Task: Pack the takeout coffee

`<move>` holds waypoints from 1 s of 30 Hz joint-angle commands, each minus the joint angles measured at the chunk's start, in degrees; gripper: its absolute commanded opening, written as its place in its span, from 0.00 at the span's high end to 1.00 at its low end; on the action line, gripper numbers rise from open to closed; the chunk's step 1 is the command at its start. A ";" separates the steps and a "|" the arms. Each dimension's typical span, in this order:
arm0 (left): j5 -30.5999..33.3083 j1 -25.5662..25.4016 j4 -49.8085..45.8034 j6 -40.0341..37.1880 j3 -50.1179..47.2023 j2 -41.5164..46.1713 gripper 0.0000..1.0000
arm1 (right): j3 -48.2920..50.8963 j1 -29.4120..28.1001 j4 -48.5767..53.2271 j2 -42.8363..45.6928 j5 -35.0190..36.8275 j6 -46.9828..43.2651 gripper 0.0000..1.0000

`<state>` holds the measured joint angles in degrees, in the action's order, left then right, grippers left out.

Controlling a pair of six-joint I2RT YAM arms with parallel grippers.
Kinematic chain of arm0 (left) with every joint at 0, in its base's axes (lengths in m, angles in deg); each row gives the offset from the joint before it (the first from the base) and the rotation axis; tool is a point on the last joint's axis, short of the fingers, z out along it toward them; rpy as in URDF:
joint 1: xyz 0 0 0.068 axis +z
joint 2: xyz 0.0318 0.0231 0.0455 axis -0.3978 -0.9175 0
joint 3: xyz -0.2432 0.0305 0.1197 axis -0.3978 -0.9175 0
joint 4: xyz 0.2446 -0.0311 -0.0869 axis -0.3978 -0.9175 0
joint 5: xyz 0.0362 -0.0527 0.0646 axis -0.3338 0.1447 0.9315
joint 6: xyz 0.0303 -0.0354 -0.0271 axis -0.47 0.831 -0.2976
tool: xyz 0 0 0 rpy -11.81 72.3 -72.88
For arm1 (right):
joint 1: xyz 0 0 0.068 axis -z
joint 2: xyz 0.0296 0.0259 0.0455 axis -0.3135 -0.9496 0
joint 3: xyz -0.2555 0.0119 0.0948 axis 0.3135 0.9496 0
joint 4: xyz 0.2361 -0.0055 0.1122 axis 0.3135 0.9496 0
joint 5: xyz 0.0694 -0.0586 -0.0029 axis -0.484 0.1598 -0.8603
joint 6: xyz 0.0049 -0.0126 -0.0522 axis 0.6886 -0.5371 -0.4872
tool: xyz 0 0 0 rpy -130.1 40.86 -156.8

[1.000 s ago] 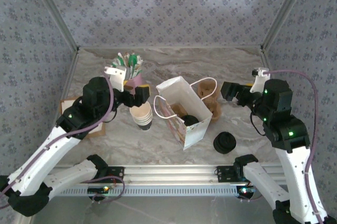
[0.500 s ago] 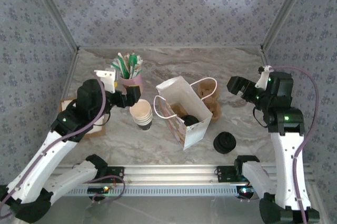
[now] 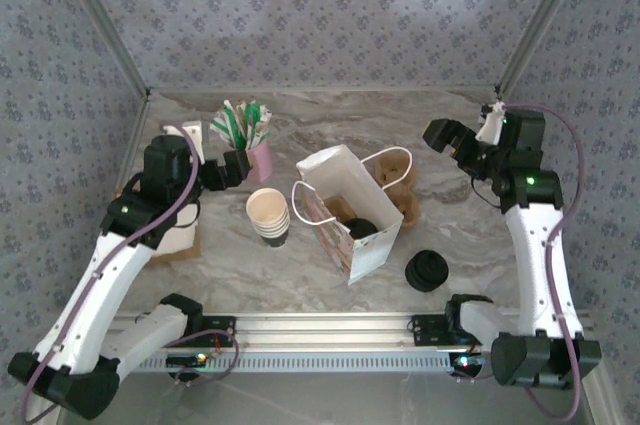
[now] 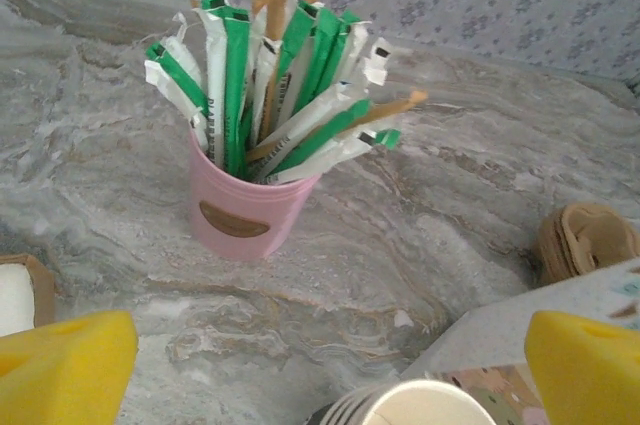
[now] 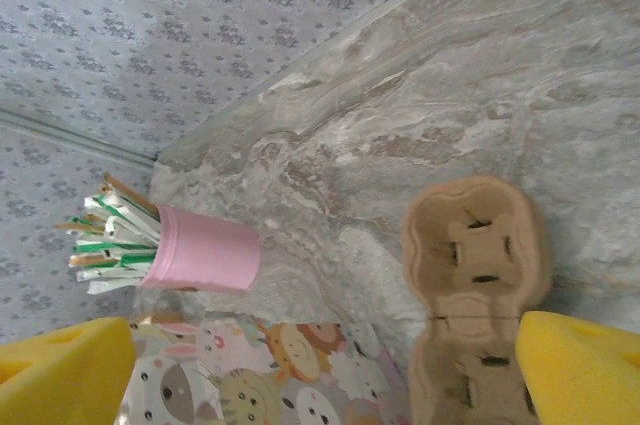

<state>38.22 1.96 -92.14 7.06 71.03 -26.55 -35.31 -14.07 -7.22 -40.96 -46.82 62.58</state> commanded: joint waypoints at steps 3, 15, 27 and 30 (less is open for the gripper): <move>-4.47 3.03 -1.40 -1.31 7.05 -4.74 0.02 | -3.01 -3.17 -7.79 -5.83 -6.32 3.18 0.00; -1.67 5.21 -6.68 -5.64 21.55 -21.88 0.29 | -16.15 -12.14 -8.22 -22.03 -10.44 0.35 0.15; 0.60 7.13 -9.85 -7.09 34.06 -37.48 0.56 | -29.30 -17.79 -7.80 -35.25 -16.34 0.13 0.27; 0.89 7.54 -11.51 -7.29 37.27 -40.99 0.59 | -31.06 -18.61 -6.49 -36.66 -16.27 -0.67 0.27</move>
<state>38.16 8.94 -100.99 0.59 104.44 -65.58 -63.42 -32.01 -14.61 -76.57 -60.32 62.26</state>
